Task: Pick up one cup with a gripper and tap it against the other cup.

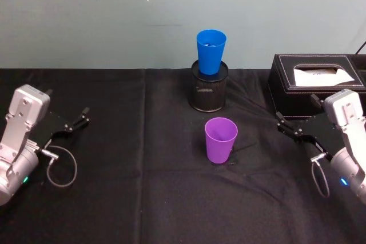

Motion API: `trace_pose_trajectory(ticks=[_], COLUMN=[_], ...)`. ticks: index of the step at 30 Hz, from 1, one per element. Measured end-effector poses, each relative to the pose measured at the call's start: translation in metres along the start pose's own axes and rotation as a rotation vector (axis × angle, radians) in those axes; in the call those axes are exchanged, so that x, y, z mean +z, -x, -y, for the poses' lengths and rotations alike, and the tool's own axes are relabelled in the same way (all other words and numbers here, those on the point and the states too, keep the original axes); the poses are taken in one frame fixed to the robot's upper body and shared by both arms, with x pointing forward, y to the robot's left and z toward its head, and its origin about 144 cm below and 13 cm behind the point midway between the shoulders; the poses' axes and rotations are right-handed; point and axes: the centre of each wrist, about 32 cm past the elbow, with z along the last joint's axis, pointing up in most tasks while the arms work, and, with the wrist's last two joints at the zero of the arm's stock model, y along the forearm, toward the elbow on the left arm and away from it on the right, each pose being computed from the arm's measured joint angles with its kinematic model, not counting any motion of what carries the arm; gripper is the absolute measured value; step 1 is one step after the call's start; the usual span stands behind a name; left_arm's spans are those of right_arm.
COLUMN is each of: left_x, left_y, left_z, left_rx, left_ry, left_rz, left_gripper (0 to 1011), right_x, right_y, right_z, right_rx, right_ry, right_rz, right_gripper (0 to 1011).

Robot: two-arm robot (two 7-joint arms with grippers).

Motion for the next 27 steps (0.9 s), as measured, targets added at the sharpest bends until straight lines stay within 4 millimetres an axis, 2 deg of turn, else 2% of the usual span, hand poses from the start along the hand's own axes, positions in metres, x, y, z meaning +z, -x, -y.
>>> trace_pose_trajectory(ticks=[27], left_x=[0.0], left_y=[0.0], left_z=[0.0], left_rx=[0.0], left_ry=[0.0], left_rz=[0.0], left_gripper=[1000], right_x=[0.0], right_y=[0.0], right_z=[0.0], right_rx=[0.0], right_ry=[0.0], right_rz=[0.0], right_gripper=[1003])
